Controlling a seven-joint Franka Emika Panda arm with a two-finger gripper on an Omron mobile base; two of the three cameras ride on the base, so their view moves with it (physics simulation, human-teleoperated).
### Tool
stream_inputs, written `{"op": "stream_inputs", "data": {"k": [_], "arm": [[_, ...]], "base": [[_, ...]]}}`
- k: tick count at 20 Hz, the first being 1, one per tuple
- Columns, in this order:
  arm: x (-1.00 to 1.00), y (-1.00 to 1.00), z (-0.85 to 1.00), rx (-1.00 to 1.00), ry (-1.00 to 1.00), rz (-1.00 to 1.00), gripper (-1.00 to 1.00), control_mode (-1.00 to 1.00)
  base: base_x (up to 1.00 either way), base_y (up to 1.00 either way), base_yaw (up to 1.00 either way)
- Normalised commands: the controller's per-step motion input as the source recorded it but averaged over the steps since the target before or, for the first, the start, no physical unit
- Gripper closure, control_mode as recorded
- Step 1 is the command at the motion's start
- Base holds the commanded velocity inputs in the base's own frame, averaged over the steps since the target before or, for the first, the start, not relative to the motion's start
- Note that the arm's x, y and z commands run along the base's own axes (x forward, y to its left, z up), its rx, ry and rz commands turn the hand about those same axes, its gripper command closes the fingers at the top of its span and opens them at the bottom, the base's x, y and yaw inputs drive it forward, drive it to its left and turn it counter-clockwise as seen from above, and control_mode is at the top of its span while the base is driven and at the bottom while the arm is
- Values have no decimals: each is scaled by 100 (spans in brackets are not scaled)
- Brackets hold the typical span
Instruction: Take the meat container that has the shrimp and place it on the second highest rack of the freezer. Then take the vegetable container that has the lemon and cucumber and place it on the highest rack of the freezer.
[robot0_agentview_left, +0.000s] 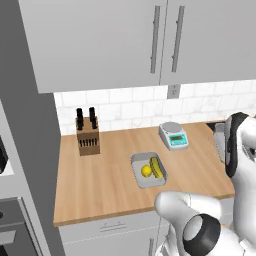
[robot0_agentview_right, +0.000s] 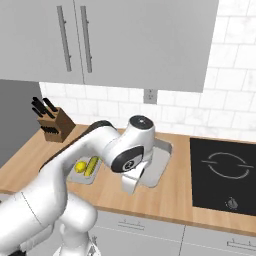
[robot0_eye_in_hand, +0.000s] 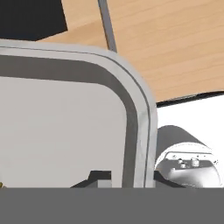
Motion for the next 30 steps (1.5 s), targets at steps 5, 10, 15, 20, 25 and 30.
{"op": "stream_inputs", "data": {"k": [5,10,15,20,25,30], "arm": [[-7,100,70,0,-12,-33,100,-100],[0,100,67,0,1,-20,100,-100],[0,100,37,0,7,-1,100,-100],[0,87,4,0,10,27,100,-100],[-44,7,-6,0,1,63,100,-100],[-73,-4,-18,0,0,71,100,-100]], "base": [[0,0,0],[0,0,0],[0,0,0],[0,0,0],[0,0,0],[0,0,0]]}}
